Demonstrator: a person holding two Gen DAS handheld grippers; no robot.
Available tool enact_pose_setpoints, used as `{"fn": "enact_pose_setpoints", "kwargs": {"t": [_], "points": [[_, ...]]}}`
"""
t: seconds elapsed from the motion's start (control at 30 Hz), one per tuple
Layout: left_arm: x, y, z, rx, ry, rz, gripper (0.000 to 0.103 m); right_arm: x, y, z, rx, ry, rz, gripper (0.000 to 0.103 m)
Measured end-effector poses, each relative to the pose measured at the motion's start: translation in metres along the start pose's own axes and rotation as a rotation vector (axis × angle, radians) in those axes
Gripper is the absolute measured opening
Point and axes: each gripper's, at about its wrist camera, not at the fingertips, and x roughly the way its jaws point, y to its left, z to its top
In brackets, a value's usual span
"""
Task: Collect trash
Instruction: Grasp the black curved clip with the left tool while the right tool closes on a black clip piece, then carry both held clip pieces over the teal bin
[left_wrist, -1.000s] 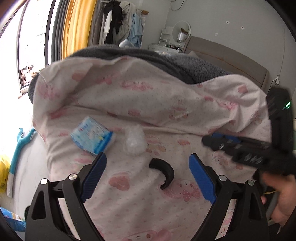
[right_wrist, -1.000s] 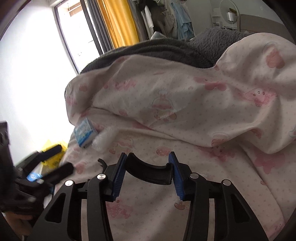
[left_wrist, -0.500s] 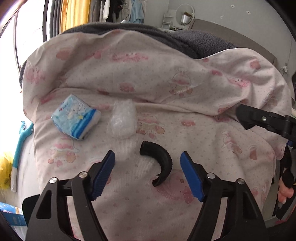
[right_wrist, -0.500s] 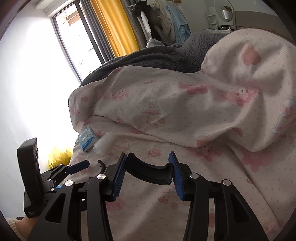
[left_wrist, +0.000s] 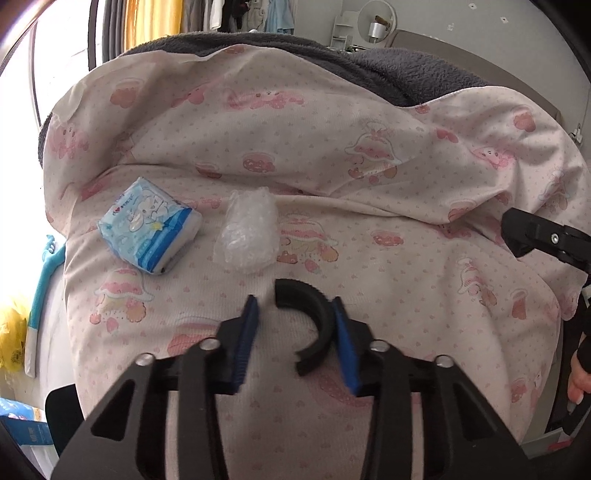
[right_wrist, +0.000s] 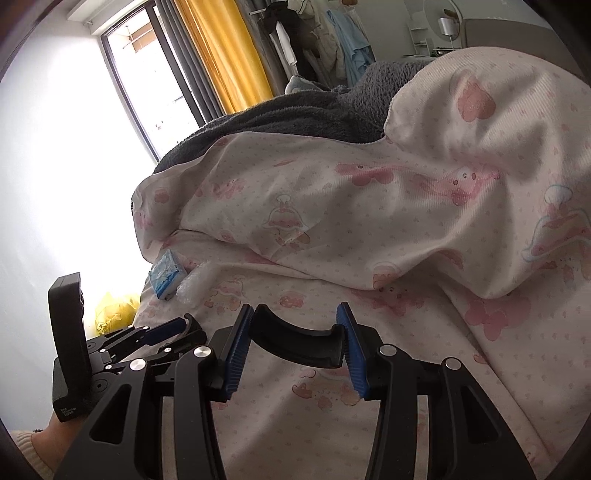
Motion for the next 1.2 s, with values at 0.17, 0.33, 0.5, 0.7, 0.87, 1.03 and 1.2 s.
{"fn": "enact_pose_setpoints", "kwargs": {"t": [0.17,0.33,0.5,0.7,0.87,1.03,1.2], "points": [[-0.002,-0.004,-0.001,0.031,0.008,-0.028,0.021,0.003,0.007,0.000,-0.010,0.006,0.003,0.047],[-0.007,-0.003,-0.002,0.030,0.013,-0.050,0.020,0.005,0.015,0.001,-0.023,0.005,0.011,0.047],[-0.015,0.006,-0.002,0.022,0.019,-0.063,0.020,0.013,0.026,0.002,-0.030,0.017,0.011,0.047],[-0.029,0.021,-0.003,0.011,0.010,-0.074,0.020,0.023,0.045,0.003,-0.047,0.021,0.024,0.047],[-0.040,0.038,-0.004,-0.006,0.007,-0.067,0.020,0.034,0.068,0.002,-0.062,0.027,0.047,0.047],[-0.048,0.060,-0.007,-0.034,0.024,-0.050,0.020,0.044,0.095,0.001,-0.100,0.034,0.072,0.047],[-0.055,0.087,-0.011,-0.084,0.041,-0.027,0.020,0.052,0.125,-0.002,-0.152,0.042,0.087,0.047]]}}
